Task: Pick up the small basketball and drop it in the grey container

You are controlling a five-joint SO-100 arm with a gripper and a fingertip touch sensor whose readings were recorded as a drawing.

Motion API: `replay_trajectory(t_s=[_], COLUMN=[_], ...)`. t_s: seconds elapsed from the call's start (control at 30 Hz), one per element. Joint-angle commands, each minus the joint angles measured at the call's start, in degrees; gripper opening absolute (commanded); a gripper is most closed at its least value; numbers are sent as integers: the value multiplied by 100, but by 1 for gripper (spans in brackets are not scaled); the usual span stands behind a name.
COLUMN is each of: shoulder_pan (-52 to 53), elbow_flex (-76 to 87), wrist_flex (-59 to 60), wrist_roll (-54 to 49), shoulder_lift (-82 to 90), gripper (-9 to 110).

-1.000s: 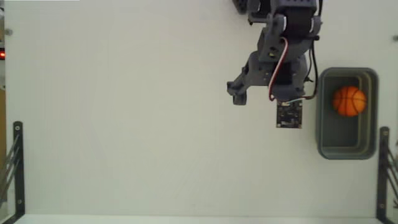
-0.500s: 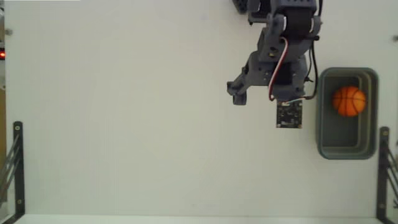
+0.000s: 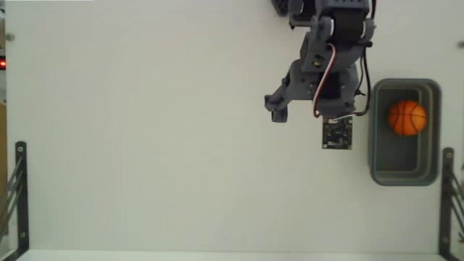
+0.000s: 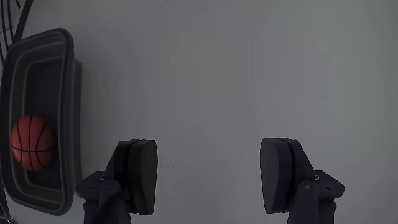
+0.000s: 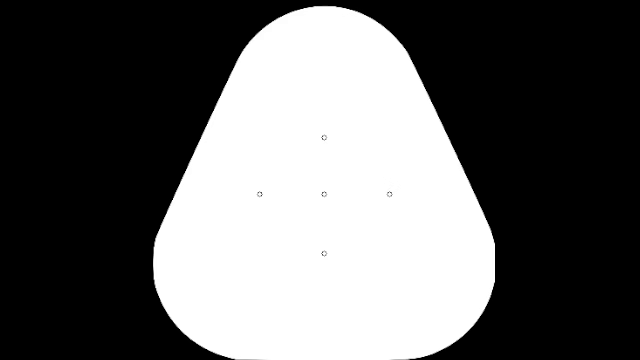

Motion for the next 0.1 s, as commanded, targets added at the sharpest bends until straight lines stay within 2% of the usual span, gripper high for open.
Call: replay_trajectory(t_s=[0.0, 0.07], shoulder_pan=[62, 62], elbow_flex=[30, 30], wrist_flex=[110, 110], wrist_roll=[26, 26], shoulder_lift=[193, 193], gripper=[110, 110])
